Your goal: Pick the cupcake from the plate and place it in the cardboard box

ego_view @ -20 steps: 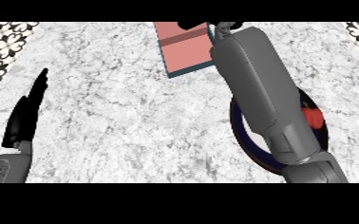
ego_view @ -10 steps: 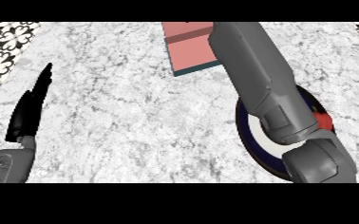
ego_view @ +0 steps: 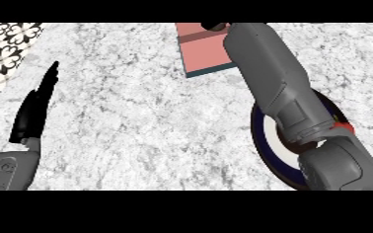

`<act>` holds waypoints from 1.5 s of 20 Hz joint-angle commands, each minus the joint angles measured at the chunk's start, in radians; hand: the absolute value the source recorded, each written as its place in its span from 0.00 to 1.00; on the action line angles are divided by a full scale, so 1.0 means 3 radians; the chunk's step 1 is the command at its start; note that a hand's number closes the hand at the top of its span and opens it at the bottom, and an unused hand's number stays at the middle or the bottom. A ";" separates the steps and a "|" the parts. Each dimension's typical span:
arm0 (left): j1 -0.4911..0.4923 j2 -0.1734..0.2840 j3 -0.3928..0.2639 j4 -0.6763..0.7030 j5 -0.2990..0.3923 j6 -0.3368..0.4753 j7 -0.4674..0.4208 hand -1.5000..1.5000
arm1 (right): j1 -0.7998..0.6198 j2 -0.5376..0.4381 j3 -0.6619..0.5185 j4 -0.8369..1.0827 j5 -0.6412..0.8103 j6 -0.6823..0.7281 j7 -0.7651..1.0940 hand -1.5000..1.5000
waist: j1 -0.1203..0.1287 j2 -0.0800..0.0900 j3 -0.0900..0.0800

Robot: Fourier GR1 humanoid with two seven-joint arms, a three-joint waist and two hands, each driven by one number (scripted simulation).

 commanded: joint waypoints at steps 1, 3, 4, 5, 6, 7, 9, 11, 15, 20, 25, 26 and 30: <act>-0.0132 -0.0056 -0.0038 0.0119 -0.0064 0.0053 -0.0044 0.50 | 0.0004 0.0032 -0.0168 0.0134 -0.0154 -0.0102 -0.0153 0.00 | -0.0014 0.0035 -0.0001; -0.0101 -0.0030 -0.0018 0.0059 -0.0030 0.0011 0.0012 0.50 | -0.0037 0.0003 -0.0194 0.0162 -0.0167 -0.0140 -0.0228 0.00 | 0.0032 0.0026 0.0002; -0.0026 0.0048 0.0021 0.0007 0.0020 -0.0072 -0.0033 0.50 | 0.0067 0.0013 -0.0211 0.0162 -0.0175 -0.0284 -0.0318 0.00 | 0.0043 0.0011 0.0003; -0.0036 -0.0020 -0.0013 -0.0011 -0.0003 -0.0019 -0.0002 0.50 | 0.0055 0.0051 -0.0208 0.0140 -0.0173 -0.0372 -0.0395 0.00 | 0.0040 0.0008 0.0003; -0.0048 -0.0026 -0.0024 0.0014 0.0009 -0.0050 0.0015 0.50 | 0.0002 -0.0067 -0.0191 0.0156 -0.0142 -0.0323 -0.0439 0.00 | 0.0049 0.0023 0.0002; -0.0051 -0.0014 -0.0032 0.0001 -0.0029 -0.0027 0.0046 0.50 | 0.0022 0.0006 -0.0225 0.0113 -0.0182 -0.0459 -0.0525 0.00 | 0.0030 0.0008 0.0004; -0.0002 -0.0004 0.0006 -0.0024 0.0020 -0.0051 0.0014 0.50 | 0.0088 -0.0105 -0.0302 0.0047 -0.0269 -0.0518 -0.0807 0.00 | 0.0018 -0.0001 0.0007; -0.0006 -0.0035 0.0002 0.0029 -0.0010 -0.0007 0.0004 0.50 | 0.0020 -0.0050 -0.0366 -0.0032 -0.0327 -0.0738 -0.0859 0.00 | -0.0026 -0.0022 0.0004; 0.0010 0.0013 0.0029 0.0015 -0.0010 -0.0034 -0.0038 0.50 | 0.0093 -0.0015 -0.0577 -0.0154 -0.0554 -0.1075 -0.1167 0.00 | -0.0043 -0.0031 0.0006; 0.0048 -0.0024 0.0114 0.0230 0.0022 -0.0003 -0.0152 0.50 | 0.0116 -0.0122 -0.0798 -0.0242 -0.0875 -0.0991 -0.1638 0.00 | -0.0156 -0.0064 0.0003; 0.0164 0.0146 0.0263 0.0150 0.0093 -0.0126 -0.0024 0.50 | 0.0441 -0.0176 -0.0927 -0.0372 -0.1150 -0.0858 -0.1913 0.00 | -0.0296 -0.0141 0.0004; 0.0392 -0.0021 0.0139 -0.0026 -0.0020 0.0034 -0.0070 0.50 | 0.0410 -0.0344 -0.0896 -0.0393 -0.1133 -0.0718 -0.1886 0.00 | -0.0297 -0.0152 0.0004; 0.0307 0.0005 0.0216 -0.0026 -0.0039 0.0063 0.0015 0.50 | 0.0821 -0.0382 -0.0861 -0.0675 -0.1264 -0.0557 -0.1961 0.00 | -0.0377 -0.0173 0.0003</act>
